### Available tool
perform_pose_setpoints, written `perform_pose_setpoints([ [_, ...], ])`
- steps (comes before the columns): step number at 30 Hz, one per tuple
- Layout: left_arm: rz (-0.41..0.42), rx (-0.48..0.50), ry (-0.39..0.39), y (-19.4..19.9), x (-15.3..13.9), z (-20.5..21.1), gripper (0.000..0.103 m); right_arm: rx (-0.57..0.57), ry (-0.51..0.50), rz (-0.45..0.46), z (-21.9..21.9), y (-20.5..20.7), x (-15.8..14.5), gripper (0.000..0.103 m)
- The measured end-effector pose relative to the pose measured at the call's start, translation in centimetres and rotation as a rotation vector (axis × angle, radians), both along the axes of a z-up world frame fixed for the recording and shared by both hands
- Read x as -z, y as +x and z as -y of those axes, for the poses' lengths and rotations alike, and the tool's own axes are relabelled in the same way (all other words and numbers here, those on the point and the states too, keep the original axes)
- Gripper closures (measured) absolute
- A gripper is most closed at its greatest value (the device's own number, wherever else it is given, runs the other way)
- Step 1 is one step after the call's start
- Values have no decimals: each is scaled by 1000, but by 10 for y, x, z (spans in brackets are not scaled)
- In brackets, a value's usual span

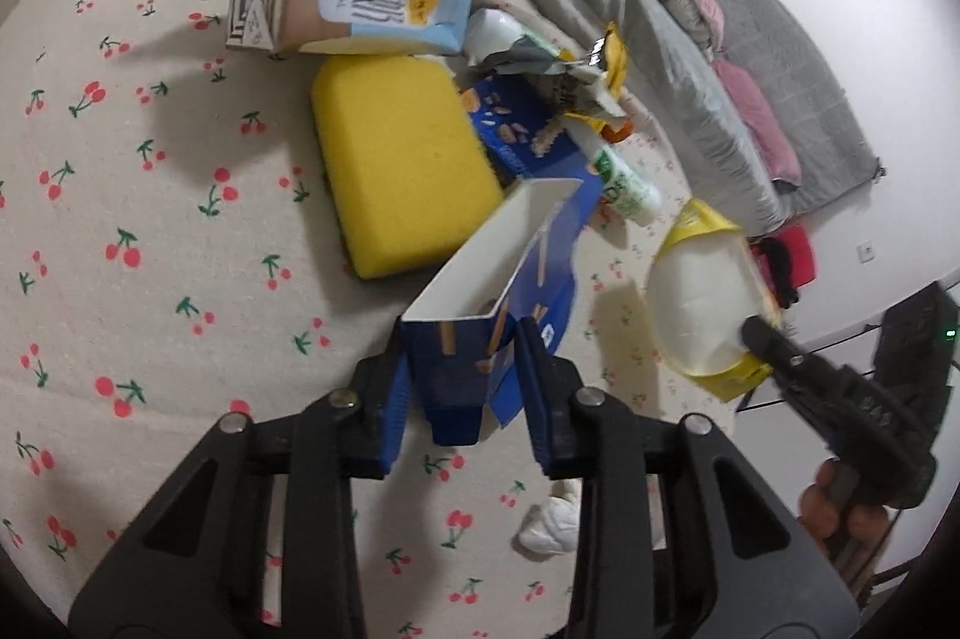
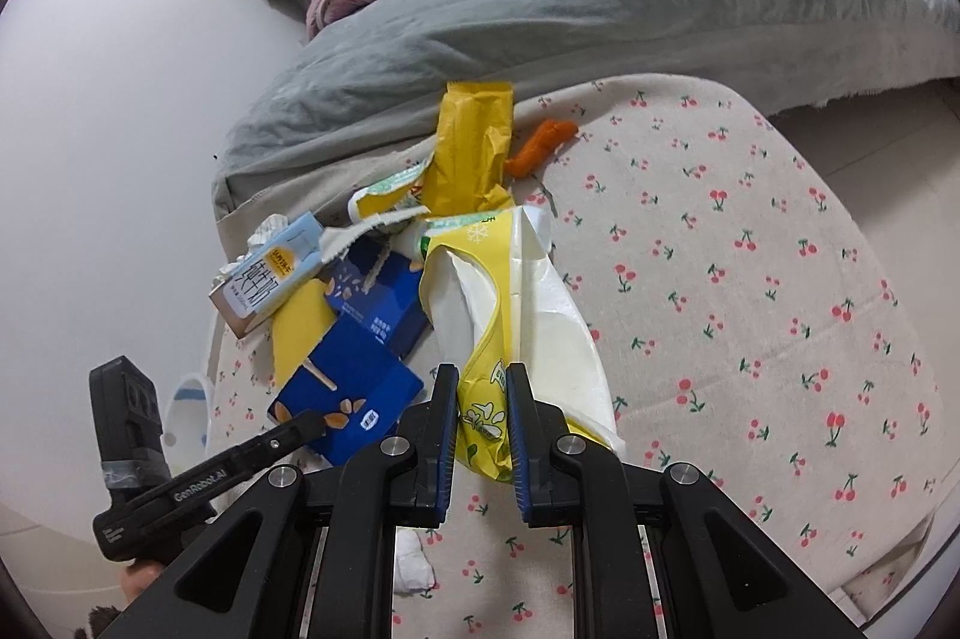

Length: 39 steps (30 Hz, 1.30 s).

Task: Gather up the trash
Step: 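Carry both items to the white bin while the left tool drops the blue box in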

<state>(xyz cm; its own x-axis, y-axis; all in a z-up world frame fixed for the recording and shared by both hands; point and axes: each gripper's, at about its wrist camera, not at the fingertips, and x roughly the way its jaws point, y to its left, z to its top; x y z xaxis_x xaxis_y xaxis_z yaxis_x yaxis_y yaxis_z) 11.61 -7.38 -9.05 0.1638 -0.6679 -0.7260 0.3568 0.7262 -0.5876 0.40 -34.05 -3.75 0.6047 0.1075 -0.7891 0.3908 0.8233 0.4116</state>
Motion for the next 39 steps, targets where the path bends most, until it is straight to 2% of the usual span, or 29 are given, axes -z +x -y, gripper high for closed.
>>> perform_pose_setpoints([
  [4,23,21,-33,-10,-14,-3,77,8,7,4,-1,-4,2,87],
  [9,55,27,-44,-23,-33,-17,78,7,-19,19,-6,-10,-4,87],
  [12,55,9,-57,-25,-39,-33,78,-5,-37,27,-11,-9,-10,87],
  [20,113,-68,-32,-18,-59,-73,78,-85,-62,29,-41,4,-23,87],
  [28,128,-235,5,-6,-60,-146,78,-248,-54,40,-107,39,-40,87],
  [34,163,-338,70,0,-57,-189,78,-390,-45,40,-167,63,-47,87],
  [39,170,-401,136,5,-43,-217,77,-501,-23,22,-220,89,-41,87],
])
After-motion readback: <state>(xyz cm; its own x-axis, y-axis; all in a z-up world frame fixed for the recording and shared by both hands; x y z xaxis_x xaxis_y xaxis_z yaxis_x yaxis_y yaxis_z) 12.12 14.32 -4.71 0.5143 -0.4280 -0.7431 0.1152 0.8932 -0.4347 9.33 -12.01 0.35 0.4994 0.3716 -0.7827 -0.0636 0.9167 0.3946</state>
